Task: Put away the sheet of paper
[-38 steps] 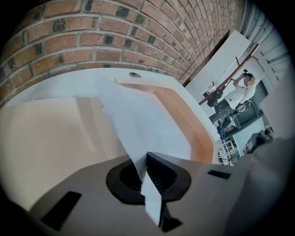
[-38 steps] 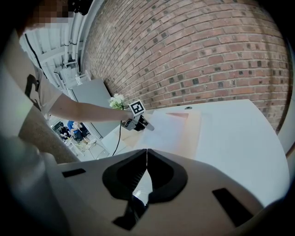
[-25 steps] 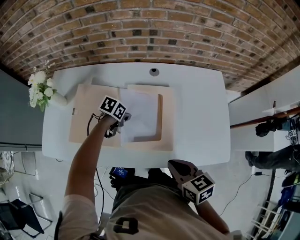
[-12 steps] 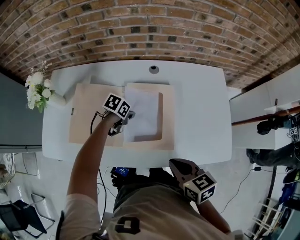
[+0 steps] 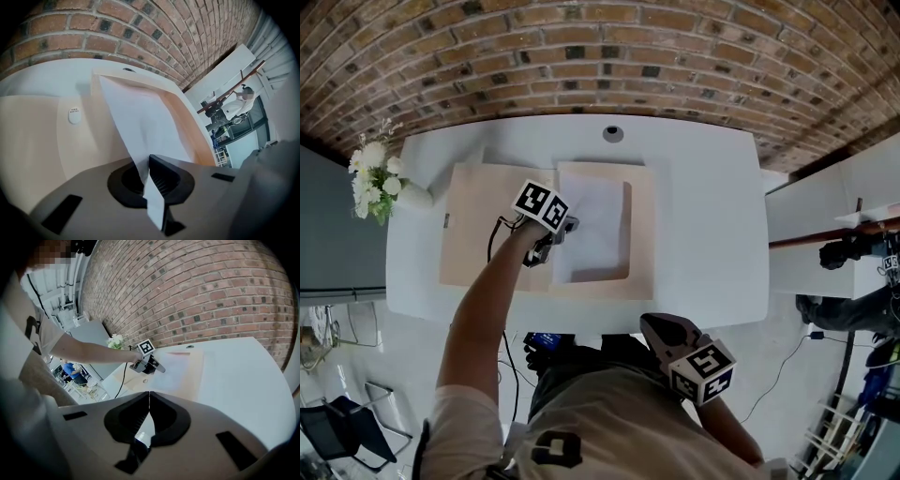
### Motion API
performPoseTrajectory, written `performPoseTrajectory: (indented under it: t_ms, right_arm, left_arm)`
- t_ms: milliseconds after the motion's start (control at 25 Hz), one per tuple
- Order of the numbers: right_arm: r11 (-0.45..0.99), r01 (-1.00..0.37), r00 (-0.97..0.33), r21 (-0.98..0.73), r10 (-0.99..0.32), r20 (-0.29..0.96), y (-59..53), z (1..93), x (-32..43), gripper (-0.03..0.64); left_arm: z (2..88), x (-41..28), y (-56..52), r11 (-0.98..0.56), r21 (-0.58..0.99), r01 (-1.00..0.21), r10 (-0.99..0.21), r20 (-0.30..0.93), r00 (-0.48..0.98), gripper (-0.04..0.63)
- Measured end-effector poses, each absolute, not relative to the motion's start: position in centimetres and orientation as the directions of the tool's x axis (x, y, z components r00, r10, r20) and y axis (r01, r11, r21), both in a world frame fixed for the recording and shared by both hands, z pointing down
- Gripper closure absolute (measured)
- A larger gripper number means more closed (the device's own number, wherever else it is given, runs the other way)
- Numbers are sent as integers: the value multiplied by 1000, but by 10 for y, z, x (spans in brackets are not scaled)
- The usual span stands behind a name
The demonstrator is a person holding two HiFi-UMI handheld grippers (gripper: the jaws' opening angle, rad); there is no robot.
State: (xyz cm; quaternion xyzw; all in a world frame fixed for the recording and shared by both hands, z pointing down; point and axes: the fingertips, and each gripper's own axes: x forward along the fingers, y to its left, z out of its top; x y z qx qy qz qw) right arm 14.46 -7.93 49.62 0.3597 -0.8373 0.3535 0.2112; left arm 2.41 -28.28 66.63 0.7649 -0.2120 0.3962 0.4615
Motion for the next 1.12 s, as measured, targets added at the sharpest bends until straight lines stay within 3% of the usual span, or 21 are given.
performPoseTrajectory:
  t_ms: [1120]
  right_arm:
    - [473,-765,-638,-438,-461,616,-77,496,146,594]
  left_arm:
    - [665,49,-281,-473,585,-658,84,774,628,578]
